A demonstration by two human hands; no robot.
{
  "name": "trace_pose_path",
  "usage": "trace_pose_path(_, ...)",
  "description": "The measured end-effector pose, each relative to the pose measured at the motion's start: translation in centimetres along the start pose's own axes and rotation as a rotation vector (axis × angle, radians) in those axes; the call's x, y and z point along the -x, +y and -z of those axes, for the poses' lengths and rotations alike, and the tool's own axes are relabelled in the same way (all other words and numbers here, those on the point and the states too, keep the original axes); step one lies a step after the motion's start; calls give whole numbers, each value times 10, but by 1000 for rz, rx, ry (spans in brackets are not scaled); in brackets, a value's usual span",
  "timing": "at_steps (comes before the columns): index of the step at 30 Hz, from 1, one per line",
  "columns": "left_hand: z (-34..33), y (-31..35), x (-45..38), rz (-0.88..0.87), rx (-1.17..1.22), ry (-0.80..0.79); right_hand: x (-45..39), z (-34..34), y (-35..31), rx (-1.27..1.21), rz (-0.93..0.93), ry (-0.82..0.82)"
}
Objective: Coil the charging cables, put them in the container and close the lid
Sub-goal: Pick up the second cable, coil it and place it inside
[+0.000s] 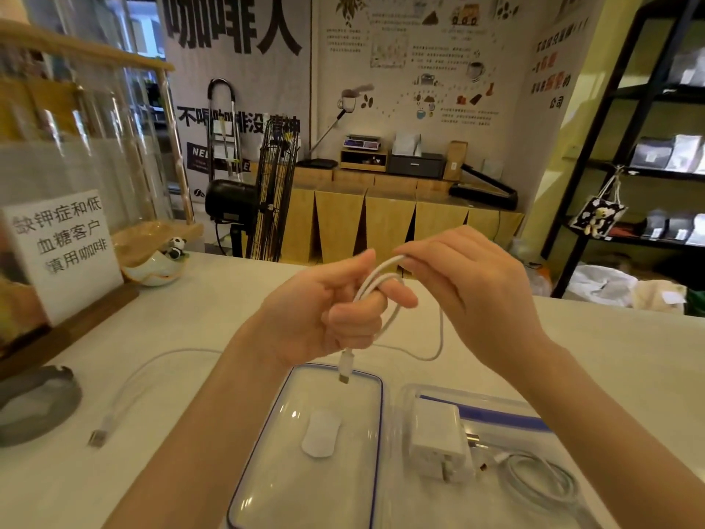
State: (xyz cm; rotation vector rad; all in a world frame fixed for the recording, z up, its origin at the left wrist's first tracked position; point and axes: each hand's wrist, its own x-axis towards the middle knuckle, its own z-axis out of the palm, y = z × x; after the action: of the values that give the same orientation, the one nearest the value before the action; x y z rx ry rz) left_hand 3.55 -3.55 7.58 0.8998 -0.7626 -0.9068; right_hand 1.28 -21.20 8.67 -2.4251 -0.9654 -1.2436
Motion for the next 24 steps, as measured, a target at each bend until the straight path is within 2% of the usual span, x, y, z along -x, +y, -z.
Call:
trace_pose_path(3,-4,3,-2,-51,260,-127,2,-9,3,-230,-196,-18)
trace_pose_path(6,-12,8,2,-188,286,-139,6,-19,-2,-533,-404,-132)
trace_pose_path(10,-20,18,7,-382,225,-60,13,-35,-14,-633,-451,-420)
trace_pose_path(13,-20,17,10,-559,-132,278,23,-43,-26,-646,-416,-633)
trace_pose_path(17,-12,12,7,-642,-388,592,29,-37,-41,-619,-346,-782)
trace_pose_path(21,1,6,6,-601,-803,786,24,-22,-50,-570,-314,-784)
trace_pose_path(24,8,2,5,-473,-1048,825,17,-10,-50,-501,-323,-700)
